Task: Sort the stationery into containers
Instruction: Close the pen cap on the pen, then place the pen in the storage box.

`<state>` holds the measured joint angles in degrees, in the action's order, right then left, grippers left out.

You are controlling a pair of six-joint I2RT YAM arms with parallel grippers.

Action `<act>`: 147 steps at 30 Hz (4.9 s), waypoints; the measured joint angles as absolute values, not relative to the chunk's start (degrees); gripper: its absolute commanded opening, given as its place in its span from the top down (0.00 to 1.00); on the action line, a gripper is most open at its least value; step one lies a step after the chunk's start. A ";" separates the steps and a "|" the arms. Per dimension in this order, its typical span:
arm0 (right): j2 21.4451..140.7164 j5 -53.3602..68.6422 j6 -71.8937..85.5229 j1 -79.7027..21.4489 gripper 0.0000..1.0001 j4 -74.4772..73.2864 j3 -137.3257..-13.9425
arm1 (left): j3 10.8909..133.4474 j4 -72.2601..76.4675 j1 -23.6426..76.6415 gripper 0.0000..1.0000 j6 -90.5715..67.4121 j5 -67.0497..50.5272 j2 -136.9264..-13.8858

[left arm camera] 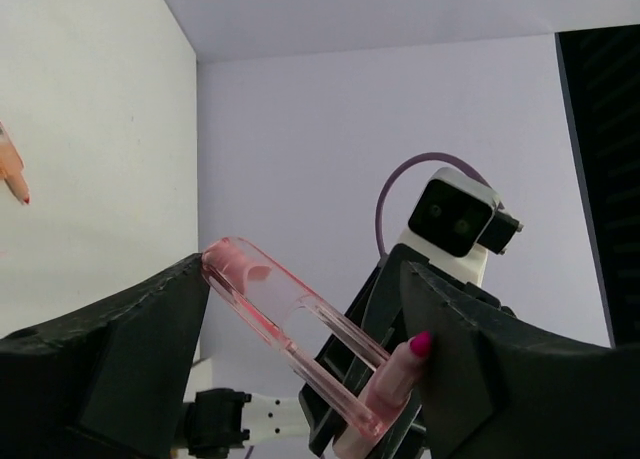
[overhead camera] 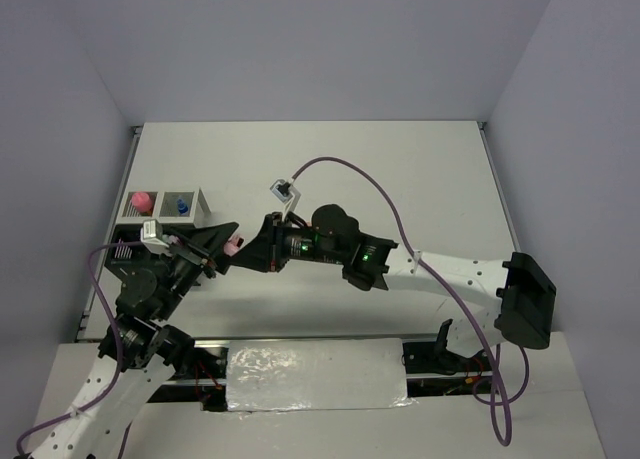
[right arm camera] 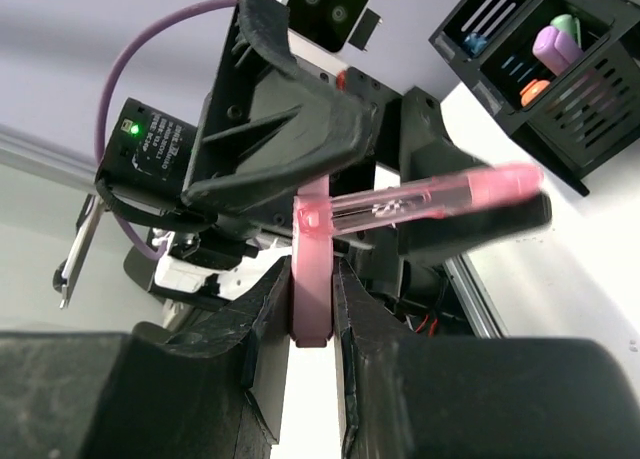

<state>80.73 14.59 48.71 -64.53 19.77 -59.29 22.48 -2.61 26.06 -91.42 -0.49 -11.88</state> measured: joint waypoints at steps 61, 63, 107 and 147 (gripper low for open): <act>81.47 12.62 45.17 -64.14 1.00 11.25 -66.94 | 26.98 3.86 25.23 1.00 -80.55 3.55 -12.08; 84.88 15.97 44.56 -62.96 1.00 6.76 -73.36 | 26.89 5.85 24.40 1.00 -79.53 6.09 -11.68; 87.64 47.05 27.29 -53.78 0.71 5.19 -73.08 | 45.08 -16.58 26.06 1.00 -44.07 -10.33 -21.52; 69.80 24.93 23.24 -41.85 0.40 -8.03 -58.04 | 57.65 -39.38 -14.37 1.00 -32.99 42.63 -59.33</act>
<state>69.80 24.93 23.24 -41.85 -8.03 -58.04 57.65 -39.38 -14.37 -32.99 42.63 -59.33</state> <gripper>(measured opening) 0.601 0.291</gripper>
